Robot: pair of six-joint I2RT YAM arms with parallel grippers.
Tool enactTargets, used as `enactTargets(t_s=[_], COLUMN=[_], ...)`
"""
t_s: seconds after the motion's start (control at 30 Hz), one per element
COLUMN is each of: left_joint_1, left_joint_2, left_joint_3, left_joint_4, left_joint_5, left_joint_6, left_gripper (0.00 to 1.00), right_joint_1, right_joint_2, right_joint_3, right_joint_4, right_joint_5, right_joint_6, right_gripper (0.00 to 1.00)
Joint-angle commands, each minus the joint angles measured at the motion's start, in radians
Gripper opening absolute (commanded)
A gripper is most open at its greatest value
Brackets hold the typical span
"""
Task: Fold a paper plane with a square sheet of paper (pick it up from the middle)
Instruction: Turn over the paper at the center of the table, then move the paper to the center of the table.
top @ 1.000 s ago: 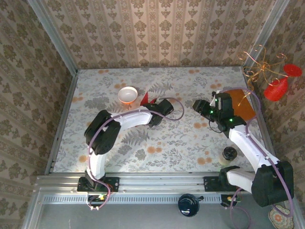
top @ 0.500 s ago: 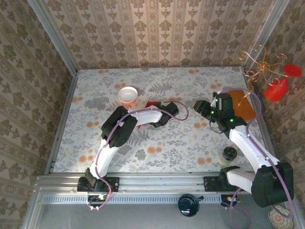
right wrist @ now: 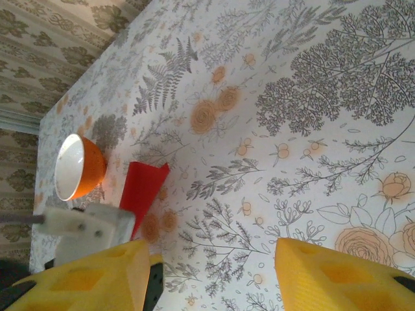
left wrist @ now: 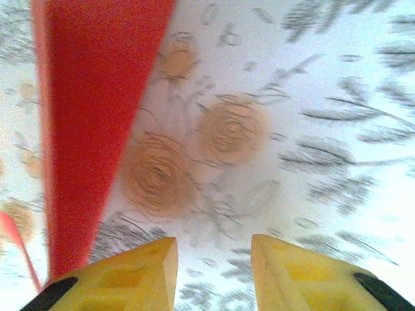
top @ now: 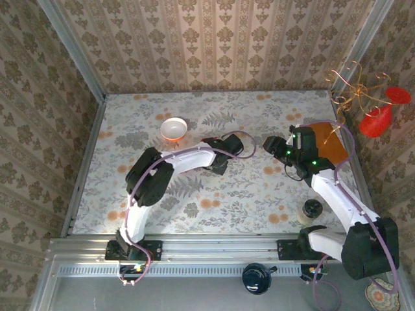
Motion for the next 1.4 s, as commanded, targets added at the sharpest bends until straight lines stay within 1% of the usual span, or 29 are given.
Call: enactTargets(t_s=[0.0, 0.07, 0.13, 0.2, 0.3, 0.37, 0.43, 0.53, 0.63, 0.77, 0.93, 1.07, 1.2, 1.3, 1.37], left_joint_1=[-0.002, 0.004, 0.032, 0.086, 0.194, 0.258, 0.304, 0.352, 0.388, 0.409, 0.421, 0.419, 0.393, 0.351, 0.324], left_joint_2=[-0.115, -0.176, -0.245, -0.304, -0.375, -0.381, -0.363, -0.313, -0.251, -0.202, -0.16, -0.142, -0.14, -0.152, -0.168], left_joint_3=[-0.068, -0.11, -0.157, -0.219, -0.33, -0.379, -0.394, -0.375, -0.35, -0.334, -0.314, -0.322, -0.36, -0.393, -0.415], left_joint_4=[0.072, 0.09, 0.099, 0.137, 0.251, 0.306, 0.343, 0.359, 0.368, 0.396, 0.381, 0.371, 0.378, 0.385, 0.388], left_joint_5=[0.217, 0.25, 0.278, 0.324, 0.455, 0.533, 0.574, 0.58, 0.59, 0.629, 0.62, 0.639, 0.69, 0.711, 0.718], left_joint_6=[-0.099, -0.121, -0.133, -0.144, -0.168, -0.182, -0.186, -0.183, -0.179, -0.183, -0.182, -0.198, -0.239, -0.283, -0.32], left_gripper=[0.39, 0.41, 0.42, 0.43, 0.45, 0.45, 0.45, 0.45, 0.44, 0.44, 0.44, 0.44, 0.43, 0.42, 0.42], right_joint_1=[-0.004, -0.001, 0.009, 0.028, 0.072, 0.104, 0.139, 0.183, 0.203, 0.21, 0.214, 0.223, 0.229, 0.256, 0.284], right_joint_2=[0.028, 0.042, 0.06, 0.075, 0.107, 0.126, 0.136, 0.141, 0.156, 0.167, 0.197, 0.235, 0.352, 0.401, 0.413], right_joint_3=[0.011, 0.013, 0.006, -0.007, -0.011, -0.008, -0.013, -0.018, -0.01, -0.013, -0.007, 0.031, 0.087, 0.086, 0.079], right_joint_4=[0.003, 0.02, 0.057, 0.109, 0.16, 0.184, 0.217, 0.25, 0.259, 0.262, 0.265, 0.205, 0.1, 0.106, 0.112], right_joint_5=[-0.005, -0.027, -0.053, -0.068, -0.064, -0.051, -0.02, 0.031, 0.037, 0.043, 0.036, 0.023, -0.031, -0.051, -0.042], right_joint_6=[0.005, 0.005, 0.011, 0.023, 0.031, 0.034, 0.036, 0.039, 0.04, 0.07, 0.095, 0.107, 0.151, 0.194, 0.218], right_gripper=[0.56, 0.56, 0.56, 0.56, 0.57, 0.56, 0.57, 0.57, 0.58, 0.58, 0.58, 0.58, 0.58, 0.58, 0.6])
